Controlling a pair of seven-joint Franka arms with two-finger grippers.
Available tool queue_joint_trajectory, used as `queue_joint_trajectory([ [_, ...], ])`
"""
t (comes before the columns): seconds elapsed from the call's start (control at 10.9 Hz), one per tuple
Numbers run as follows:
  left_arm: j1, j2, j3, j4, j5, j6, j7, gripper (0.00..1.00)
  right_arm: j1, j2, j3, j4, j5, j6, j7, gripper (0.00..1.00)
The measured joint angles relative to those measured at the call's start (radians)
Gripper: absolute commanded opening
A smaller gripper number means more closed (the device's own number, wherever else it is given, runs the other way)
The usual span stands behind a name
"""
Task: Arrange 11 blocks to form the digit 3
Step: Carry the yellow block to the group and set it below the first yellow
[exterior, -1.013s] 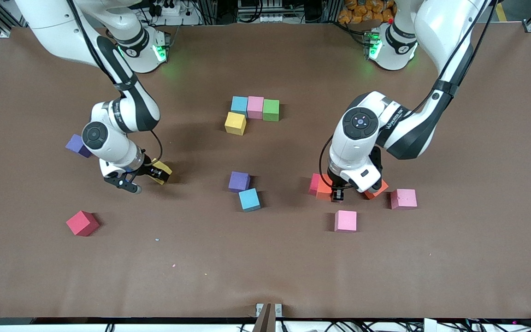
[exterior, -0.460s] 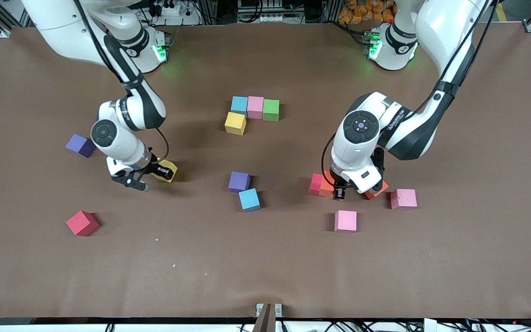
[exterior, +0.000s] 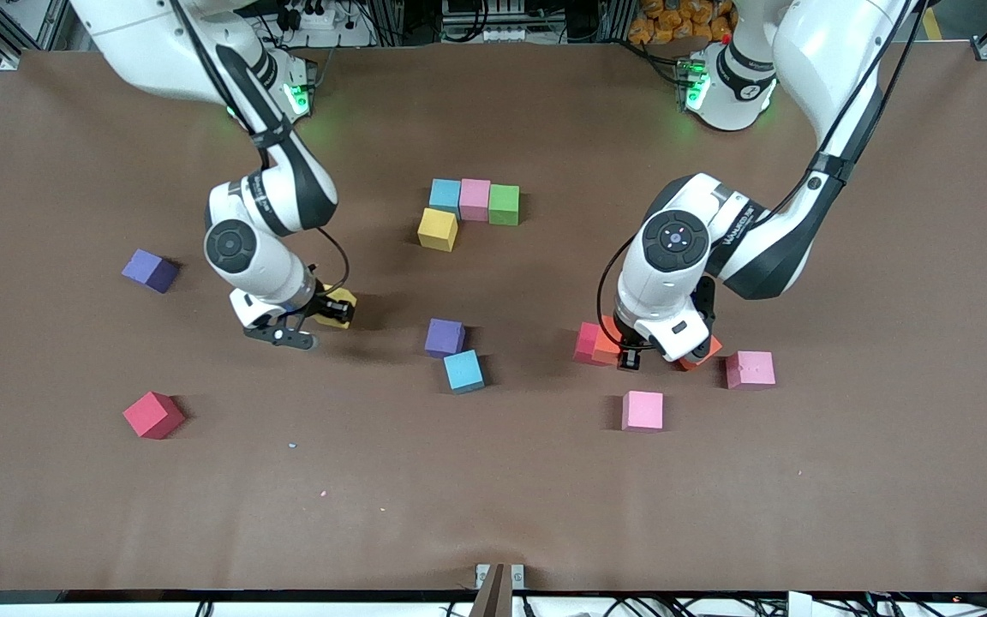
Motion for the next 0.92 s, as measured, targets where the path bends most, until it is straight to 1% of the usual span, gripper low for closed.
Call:
queue_joint_trajectory([
  [0.18, 0.0, 0.003, 0.0, 0.0, 0.0, 0.0, 0.001, 0.5, 0.055, -0.01, 0.004, 0.016, 0.0, -0.016, 0.044, 0.27],
  [0.55, -0.005, 0.004, -0.001, 0.0, 0.0, 0.0, 0.005, 0.5, 0.199, -0.01, 0.006, 0.02, -0.001, -0.005, 0.21, 0.27],
  [0.92, -0.001, 0.005, -0.001, 0.023, -0.022, 0.0, 0.019, 0.5, 0.286, 0.02, 0.006, 0.018, -0.003, 0.053, 0.302, 0.28],
])
